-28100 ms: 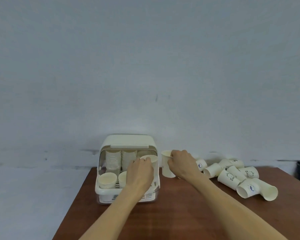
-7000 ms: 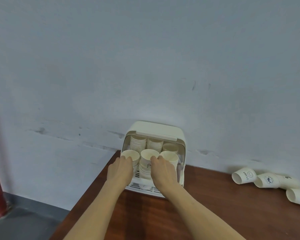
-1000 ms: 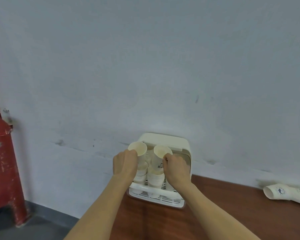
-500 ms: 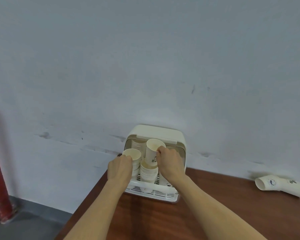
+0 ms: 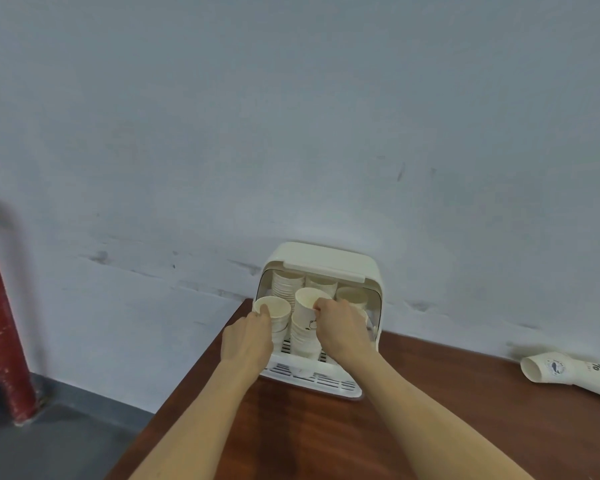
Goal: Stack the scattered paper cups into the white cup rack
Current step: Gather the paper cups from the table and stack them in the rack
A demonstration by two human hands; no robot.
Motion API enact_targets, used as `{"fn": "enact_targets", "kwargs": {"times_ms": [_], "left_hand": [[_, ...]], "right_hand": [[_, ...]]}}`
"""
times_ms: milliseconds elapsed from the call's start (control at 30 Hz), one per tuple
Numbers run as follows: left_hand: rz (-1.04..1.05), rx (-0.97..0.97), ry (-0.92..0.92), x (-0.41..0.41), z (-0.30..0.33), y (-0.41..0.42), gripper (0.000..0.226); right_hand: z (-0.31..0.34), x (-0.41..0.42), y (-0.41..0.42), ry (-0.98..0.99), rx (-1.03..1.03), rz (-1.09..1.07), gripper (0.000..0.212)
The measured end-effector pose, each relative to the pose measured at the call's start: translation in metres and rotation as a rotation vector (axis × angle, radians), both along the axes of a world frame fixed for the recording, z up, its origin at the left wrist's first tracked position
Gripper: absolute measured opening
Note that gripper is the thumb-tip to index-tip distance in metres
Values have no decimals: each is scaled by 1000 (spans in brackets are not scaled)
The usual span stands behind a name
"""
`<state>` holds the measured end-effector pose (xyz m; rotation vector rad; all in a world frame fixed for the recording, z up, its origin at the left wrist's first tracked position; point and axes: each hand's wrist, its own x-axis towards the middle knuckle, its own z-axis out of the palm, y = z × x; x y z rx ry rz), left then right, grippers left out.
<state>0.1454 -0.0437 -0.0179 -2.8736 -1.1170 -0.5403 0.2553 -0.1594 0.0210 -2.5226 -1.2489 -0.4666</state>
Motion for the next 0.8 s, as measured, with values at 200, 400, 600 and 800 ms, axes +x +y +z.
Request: {"fn": "enact_targets", "kwargs": {"times_ms": [200,400,600,800], "left_hand": [[-12,21,5,-4,1,-2,51],[-27,63,17,-10,1,-7,51],[-39,34,-7,-14,4,-15,62],[-98,9,-25,-12,16,-41,56]], "right_hand": [[-5,-6,7,34,-88,-32,22],[-16,-15,9,43,-175,-34,21],[-15,-21,2,121,-264,20,32],[-6,-24,-30,200,-184,13,42]]}}
